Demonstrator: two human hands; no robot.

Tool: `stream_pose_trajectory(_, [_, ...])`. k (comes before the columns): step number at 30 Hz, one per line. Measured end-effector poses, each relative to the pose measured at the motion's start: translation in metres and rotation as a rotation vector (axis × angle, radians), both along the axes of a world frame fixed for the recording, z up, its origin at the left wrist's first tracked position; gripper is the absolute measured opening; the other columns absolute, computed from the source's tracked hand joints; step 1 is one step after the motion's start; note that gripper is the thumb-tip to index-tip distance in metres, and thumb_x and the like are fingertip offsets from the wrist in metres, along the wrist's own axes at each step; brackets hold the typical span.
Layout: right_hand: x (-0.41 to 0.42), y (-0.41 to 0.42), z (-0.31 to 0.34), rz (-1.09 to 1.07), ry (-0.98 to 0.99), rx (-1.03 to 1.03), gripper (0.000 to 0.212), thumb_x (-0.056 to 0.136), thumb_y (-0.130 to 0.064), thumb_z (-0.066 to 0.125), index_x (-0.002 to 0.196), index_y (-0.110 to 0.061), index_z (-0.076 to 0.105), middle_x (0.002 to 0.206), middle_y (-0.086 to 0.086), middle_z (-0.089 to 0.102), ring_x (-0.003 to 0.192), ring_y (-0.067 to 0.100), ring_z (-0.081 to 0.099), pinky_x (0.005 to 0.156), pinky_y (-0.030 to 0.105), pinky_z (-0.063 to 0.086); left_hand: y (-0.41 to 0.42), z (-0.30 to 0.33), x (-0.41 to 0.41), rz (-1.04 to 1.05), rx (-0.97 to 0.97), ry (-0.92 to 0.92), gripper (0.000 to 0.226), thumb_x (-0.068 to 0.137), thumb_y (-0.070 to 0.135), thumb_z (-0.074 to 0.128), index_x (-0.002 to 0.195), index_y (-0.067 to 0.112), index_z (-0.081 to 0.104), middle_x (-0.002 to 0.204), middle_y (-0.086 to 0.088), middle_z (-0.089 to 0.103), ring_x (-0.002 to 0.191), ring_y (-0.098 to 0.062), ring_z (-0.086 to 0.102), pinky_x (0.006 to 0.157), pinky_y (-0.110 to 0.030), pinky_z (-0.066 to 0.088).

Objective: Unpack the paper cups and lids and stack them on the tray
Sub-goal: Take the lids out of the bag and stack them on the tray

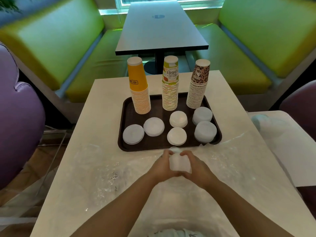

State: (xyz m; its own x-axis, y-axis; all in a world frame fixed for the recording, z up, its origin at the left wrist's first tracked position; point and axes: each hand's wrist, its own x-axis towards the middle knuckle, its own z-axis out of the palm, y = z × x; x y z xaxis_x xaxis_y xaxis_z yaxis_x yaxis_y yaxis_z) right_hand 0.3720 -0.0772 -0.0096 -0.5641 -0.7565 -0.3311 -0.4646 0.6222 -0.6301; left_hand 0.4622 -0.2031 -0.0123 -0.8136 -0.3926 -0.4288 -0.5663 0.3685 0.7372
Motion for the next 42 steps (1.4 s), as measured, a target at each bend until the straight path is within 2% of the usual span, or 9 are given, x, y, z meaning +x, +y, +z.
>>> stream_pose_trajectory(5, [-0.005,0.005,-0.002,-0.003,-0.097,-0.001,0.044,0.094,-0.023,0.055,0.131,-0.029,0.031,0.129,0.003,0.051,0.098,0.015,0.056,0.078,0.021,0.046,-0.007,0.003,-0.004,0.113,0.196,-0.007,0.055,0.075,0.015,0.078,0.119,0.020,0.047,0.113,0.004,0.054,0.103,-0.013,0.053,0.081,-0.024,0.049])
stream_pose_trajectory(9, [-0.009,0.008,-0.007,-0.103,-0.184,-0.084,0.019,0.101,-0.018,0.037,0.117,-0.029,0.035,0.115,0.007,0.061,0.092,0.020,0.061,0.077,0.035,0.054,-0.005,0.003,-0.004,0.044,0.146,-0.039,0.062,0.070,0.014,0.082,0.121,0.020,0.047,0.115,0.005,0.052,0.103,-0.013,0.050,0.077,-0.021,0.046])
stream_pose_trajectory(14, [-0.008,0.006,-0.003,-0.082,-0.177,-0.059,0.029,0.103,-0.029,0.030,0.125,-0.025,0.048,0.119,0.003,0.060,0.099,0.016,0.056,0.087,0.030,0.049,-0.009,0.005,0.000,-0.061,0.043,-0.054,0.064,0.067,0.016,0.083,0.123,0.021,0.051,0.115,0.005,0.056,0.105,-0.016,0.053,0.084,-0.028,0.048])
stream_pose_trajectory(20, [-0.010,0.012,0.000,-0.037,-0.098,-0.032,0.044,0.102,-0.040,0.029,0.134,-0.021,0.052,0.130,-0.001,0.059,0.117,0.015,0.054,0.098,0.025,0.040,-0.036,0.021,0.008,-0.012,0.178,0.075,0.050,0.072,0.010,0.080,0.117,0.018,0.060,0.111,0.001,0.066,0.104,-0.015,0.061,0.090,-0.034,0.053])
stream_pose_trajectory(25, [-0.012,0.012,0.002,-0.058,-0.013,-0.096,0.037,0.101,-0.037,0.035,0.124,-0.018,0.058,0.120,0.000,0.063,0.100,0.010,0.058,0.079,0.017,0.038,-0.045,0.029,0.013,0.165,0.265,0.228,0.053,0.070,0.011,0.082,0.119,0.017,0.062,0.112,-0.001,0.068,0.105,-0.019,0.064,0.095,-0.046,0.051])
stream_pose_trajectory(29, [-0.002,-0.001,0.024,-0.360,0.104,-0.449,0.034,0.090,-0.034,0.059,0.122,-0.024,0.052,0.106,-0.007,0.051,0.084,0.002,0.050,0.068,0.009,0.039,-0.034,0.043,0.003,0.271,-0.063,0.327,0.048,0.072,0.019,0.081,0.113,0.024,0.058,0.109,0.006,0.064,0.101,-0.013,0.061,0.090,-0.037,0.053])
stream_pose_trajectory(33, [0.010,-0.021,0.055,-0.403,-0.601,-0.699,0.075,0.069,-0.050,0.066,0.135,-0.039,0.033,0.128,-0.007,0.047,0.115,0.013,0.052,0.094,0.035,0.050,-0.009,0.057,-0.008,0.289,-0.390,0.537,0.048,0.069,0.017,0.084,0.109,0.018,0.056,0.107,0.003,0.059,0.098,-0.010,0.056,0.081,-0.024,0.052])
stream_pose_trajectory(36, [0.009,-0.029,0.066,-0.495,-1.087,-0.850,0.068,0.073,-0.038,0.061,0.134,-0.042,0.030,0.123,-0.006,0.054,0.113,0.021,0.056,0.082,0.039,0.054,0.000,0.058,-0.013,0.220,-0.493,0.586,0.055,0.067,0.018,0.085,0.112,0.012,0.055,0.112,-0.003,0.055,0.105,-0.011,0.051,0.079,-0.018,0.049])
stream_pose_trajectory(42, [-0.009,-0.024,0.062,-0.541,-1.256,-0.939,0.053,0.081,-0.024,0.055,0.134,-0.025,0.046,0.127,0.011,0.058,0.112,0.031,0.059,0.071,0.038,0.059,-0.016,0.065,-0.013,-0.025,-0.179,0.538,0.059,0.069,0.031,0.082,0.117,0.026,0.047,0.138,0.003,0.040,0.123,-0.013,0.042,0.096,-0.029,0.049])
